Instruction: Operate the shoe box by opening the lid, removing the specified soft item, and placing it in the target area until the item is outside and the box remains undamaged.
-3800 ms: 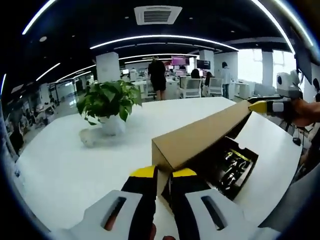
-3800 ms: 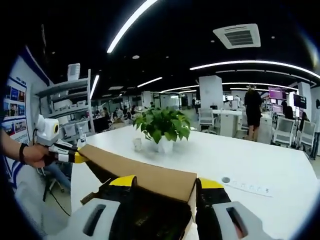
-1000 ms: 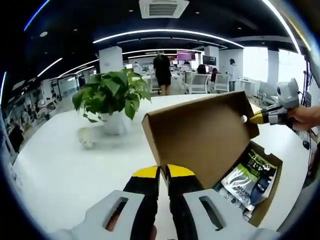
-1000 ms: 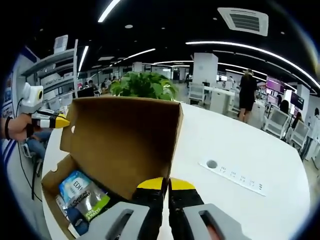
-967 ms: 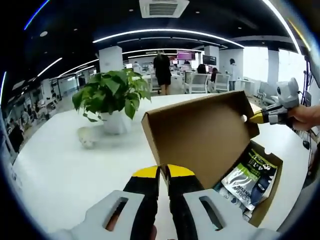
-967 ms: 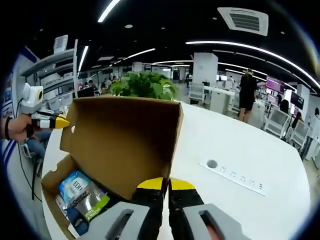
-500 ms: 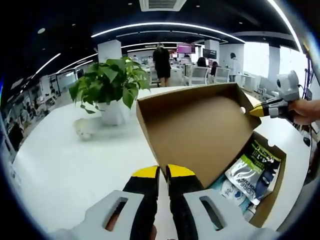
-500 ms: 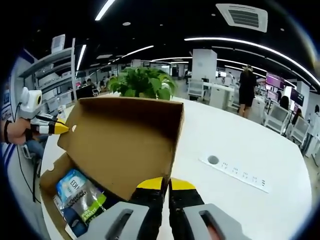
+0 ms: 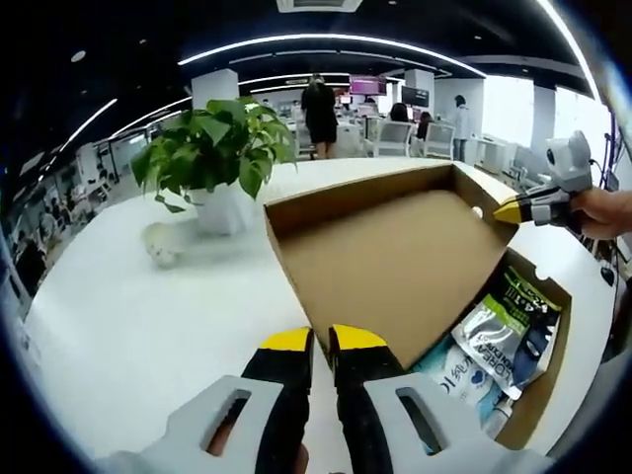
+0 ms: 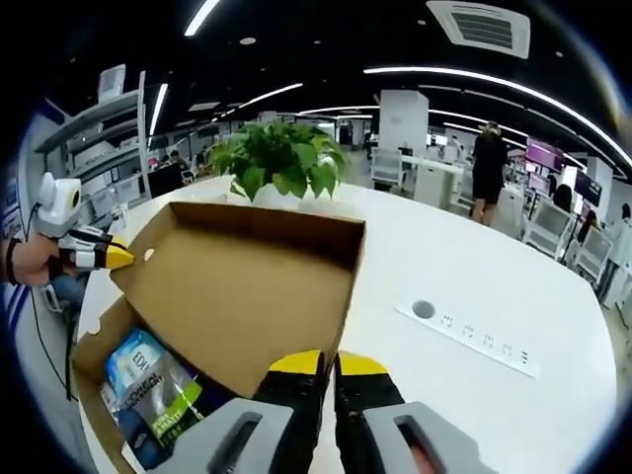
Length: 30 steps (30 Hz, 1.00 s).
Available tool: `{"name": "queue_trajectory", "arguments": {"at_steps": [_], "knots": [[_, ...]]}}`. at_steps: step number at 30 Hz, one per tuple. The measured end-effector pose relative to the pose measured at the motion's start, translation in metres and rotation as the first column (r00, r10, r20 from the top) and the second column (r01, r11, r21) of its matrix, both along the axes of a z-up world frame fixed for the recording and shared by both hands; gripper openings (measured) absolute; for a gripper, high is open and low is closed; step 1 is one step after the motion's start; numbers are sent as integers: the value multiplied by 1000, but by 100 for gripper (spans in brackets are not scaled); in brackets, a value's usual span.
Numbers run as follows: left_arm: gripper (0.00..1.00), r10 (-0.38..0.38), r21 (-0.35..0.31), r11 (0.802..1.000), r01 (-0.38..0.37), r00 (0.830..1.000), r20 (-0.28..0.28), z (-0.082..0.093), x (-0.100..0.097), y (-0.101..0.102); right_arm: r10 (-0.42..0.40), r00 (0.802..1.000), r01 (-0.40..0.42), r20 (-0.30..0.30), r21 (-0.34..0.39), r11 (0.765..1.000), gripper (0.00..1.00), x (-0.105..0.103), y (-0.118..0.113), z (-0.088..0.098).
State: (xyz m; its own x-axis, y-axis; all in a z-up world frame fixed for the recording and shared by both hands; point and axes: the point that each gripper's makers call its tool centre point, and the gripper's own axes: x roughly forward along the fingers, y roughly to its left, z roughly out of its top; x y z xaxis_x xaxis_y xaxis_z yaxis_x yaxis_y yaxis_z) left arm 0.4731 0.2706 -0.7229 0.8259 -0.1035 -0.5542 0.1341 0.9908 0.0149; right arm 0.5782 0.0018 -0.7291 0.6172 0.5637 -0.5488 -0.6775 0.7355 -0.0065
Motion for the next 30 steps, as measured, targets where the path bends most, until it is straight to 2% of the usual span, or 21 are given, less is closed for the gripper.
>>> {"name": "queue_trajectory", "arguments": {"at_steps": [3,30], "knots": [[6,1,-1,1000,-1,1000,-16,-7,-2,-1,2,1000,-2,-9,-10,1000,0,-2,0,-4],[10,-3,-5,1000,3,998,-68,-21,-1,-2,10,999,-12,-53,-38,999,0,-5,1,-19]]}}
